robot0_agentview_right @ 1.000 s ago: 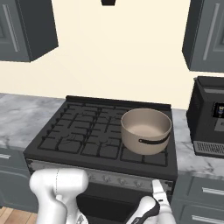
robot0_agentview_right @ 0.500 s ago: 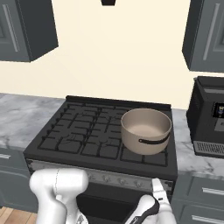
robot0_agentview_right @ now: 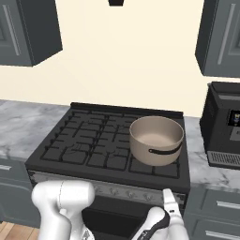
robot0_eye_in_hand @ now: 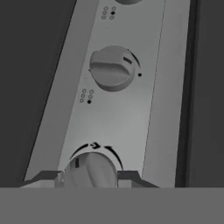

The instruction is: Turn off the front right burner of the stove.

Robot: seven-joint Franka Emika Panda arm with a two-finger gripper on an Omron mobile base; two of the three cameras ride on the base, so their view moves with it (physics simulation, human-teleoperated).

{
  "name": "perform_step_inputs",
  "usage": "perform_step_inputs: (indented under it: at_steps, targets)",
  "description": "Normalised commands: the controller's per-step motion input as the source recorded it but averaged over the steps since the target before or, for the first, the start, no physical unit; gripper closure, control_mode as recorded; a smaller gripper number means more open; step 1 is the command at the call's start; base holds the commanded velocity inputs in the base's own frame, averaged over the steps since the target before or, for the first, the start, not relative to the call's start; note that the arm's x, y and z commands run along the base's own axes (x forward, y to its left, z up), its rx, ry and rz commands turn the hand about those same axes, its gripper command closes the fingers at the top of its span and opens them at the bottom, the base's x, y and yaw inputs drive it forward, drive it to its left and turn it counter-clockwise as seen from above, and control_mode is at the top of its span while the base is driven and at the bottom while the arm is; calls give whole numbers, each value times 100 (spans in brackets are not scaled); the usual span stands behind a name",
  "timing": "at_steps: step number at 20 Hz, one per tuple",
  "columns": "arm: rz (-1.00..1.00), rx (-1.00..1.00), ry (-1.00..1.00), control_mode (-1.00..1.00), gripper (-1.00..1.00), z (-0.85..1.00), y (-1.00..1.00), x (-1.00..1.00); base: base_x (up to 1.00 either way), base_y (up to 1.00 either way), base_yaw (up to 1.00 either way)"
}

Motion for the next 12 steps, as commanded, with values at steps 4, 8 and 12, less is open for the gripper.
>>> perform_step_inputs:
  at_steps: [4, 8, 12]
  targets:
    - [-8, 17, -3, -100, 100, 21, 9, 0, 0, 0, 0]
    - [-9, 22, -8, -100, 100, 27, 9, 0, 0, 0, 0]
    - [-9, 26, -7, -100, 100, 34, 5, 0, 0, 0, 0]
